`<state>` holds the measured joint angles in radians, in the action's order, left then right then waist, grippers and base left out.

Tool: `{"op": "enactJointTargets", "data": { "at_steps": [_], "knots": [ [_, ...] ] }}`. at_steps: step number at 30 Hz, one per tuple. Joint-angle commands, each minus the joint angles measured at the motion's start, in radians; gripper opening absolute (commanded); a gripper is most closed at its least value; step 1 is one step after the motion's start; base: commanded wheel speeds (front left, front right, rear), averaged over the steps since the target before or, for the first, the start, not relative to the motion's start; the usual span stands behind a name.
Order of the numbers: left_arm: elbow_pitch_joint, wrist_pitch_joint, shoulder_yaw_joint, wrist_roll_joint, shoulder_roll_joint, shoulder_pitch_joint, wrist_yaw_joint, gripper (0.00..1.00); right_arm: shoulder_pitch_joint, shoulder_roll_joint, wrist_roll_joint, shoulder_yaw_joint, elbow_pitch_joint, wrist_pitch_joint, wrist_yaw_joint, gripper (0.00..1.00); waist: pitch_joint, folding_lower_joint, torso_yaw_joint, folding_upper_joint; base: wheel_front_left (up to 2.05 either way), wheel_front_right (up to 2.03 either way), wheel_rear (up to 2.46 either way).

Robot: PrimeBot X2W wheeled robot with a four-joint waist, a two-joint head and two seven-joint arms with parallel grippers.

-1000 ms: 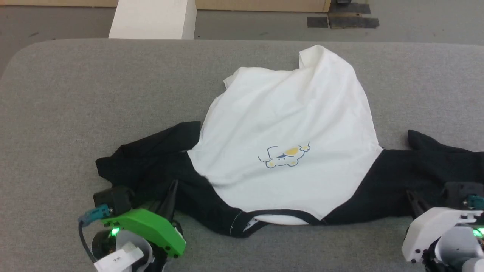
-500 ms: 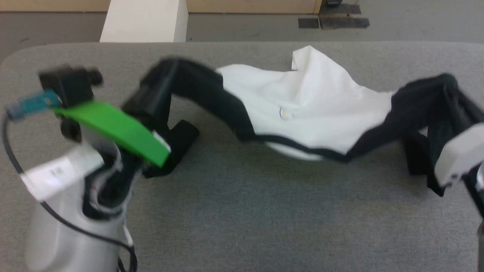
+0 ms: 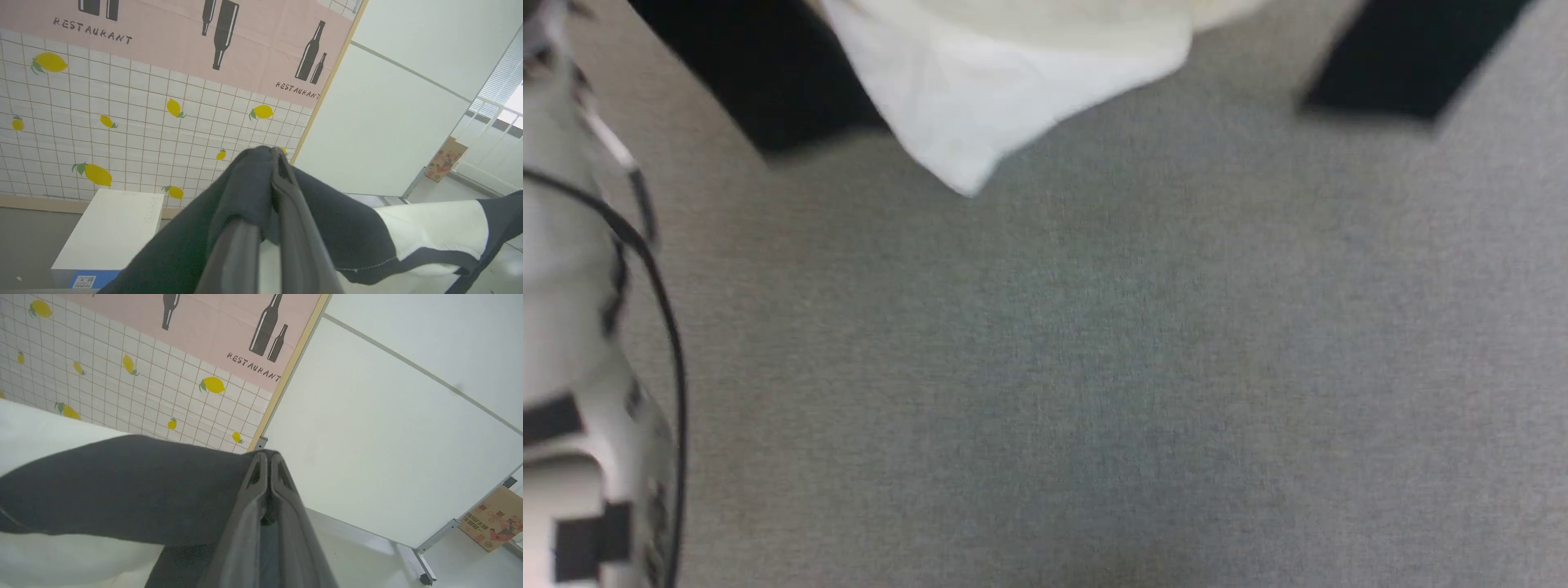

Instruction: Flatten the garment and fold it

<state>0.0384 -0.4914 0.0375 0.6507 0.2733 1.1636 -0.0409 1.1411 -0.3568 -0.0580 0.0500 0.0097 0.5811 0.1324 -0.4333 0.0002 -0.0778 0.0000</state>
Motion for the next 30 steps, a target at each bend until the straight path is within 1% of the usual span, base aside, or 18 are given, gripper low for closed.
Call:
{"op": "enactJointTargets", "data": {
  "at_steps": [1, 4, 7, 12, 14, 17, 21, 25, 27, 30],
  "knots": [
    [0.024, 0.021, -0.009, -0.016, 0.012, 0.059, -0.007, 0.0, 0.063, 0.009, 0.02, 0.01, 0.037, -0.024, -0.002, 0.0, -0.128, -0.0002, -0.04, 0.0, 0.0, 0.0, 0.0],
    [0.092, 0.073, -0.02, -0.047, 0.025, 0.166, -0.014, 0.0, 0.197, 0.038, 0.065, 0.015, 0.122, -0.087, -0.002, 0.0, -0.164, -0.0002, -0.047, 0.0, 0.0, 0.0, 0.0],
    [0.136, 0.145, -0.041, -0.065, 0.024, 0.254, -0.026, 0.0, 0.298, 0.061, 0.107, -0.002, 0.189, -0.151, -0.002, 0.0, -0.193, -0.0002, -0.049, 0.0, 0.0, 0.0, 0.0],
    [0.189, 0.288, -0.063, -0.086, 0.018, 0.374, -0.014, 0.0, 0.426, 0.089, 0.185, -0.054, 0.288, -0.283, -0.002, 0.0, -0.217, -0.0002, -0.04, 0.0, 0.0, 0.0, 0.0],
    [0.213, 0.315, -0.066, -0.077, 0.008, 0.396, -0.004, 0.0, 0.449, 0.097, 0.209, -0.072, 0.318, -0.325, -0.002, 0.0, -0.22, -0.0002, -0.033, 0.0, 0.0, 0.0, 0.0],
    [0.258, 0.305, -0.05, -0.065, -0.002, 0.374, 0.016, 0.0, 0.458, 0.098, 0.215, -0.082, 0.376, -0.358, -0.002, 0.0, -0.222, -0.0002, -0.016, 0.0, 0.0, 0.0, 0.0],
    [0.32, 0.289, -0.024, -0.066, 0.006, 0.261, 0.045, 0.0, 0.39, 0.088, 0.195, -0.054, 0.441, -0.374, -0.002, 0.0, -0.212, -0.0002, 0.002, 0.0, 0.0, 0.0, 0.0],
    [0.38, 0.244, 0.013, -0.07, 0.033, 0.08, 0.086, 0.0, 0.241, 0.07, 0.139, 0.008, 0.477, -0.366, -0.002, 0.0, -0.172, -0.0002, 0.013, 0.0, 0.0, 0.0, 0.0],
    [0.393, 0.214, 0.027, -0.059, 0.041, -0.014, 0.102, 0.0, 0.146, 0.057, 0.098, 0.039, 0.471, -0.347, -0.002, 0.0, -0.141, -0.0002, 0.019, 0.0, 0.0, 0.0, 0.0],
    [0.372, 0.174, 0.045, -0.037, 0.048, -0.177, 0.12, 0.0, -0.025, 0.024, 0.022, 0.078, 0.419, -0.29, -0.002, 0.0, -0.081, -0.0002, 0.028, 0.0, 0.0, 0.0, 0.0]
  ]
}}
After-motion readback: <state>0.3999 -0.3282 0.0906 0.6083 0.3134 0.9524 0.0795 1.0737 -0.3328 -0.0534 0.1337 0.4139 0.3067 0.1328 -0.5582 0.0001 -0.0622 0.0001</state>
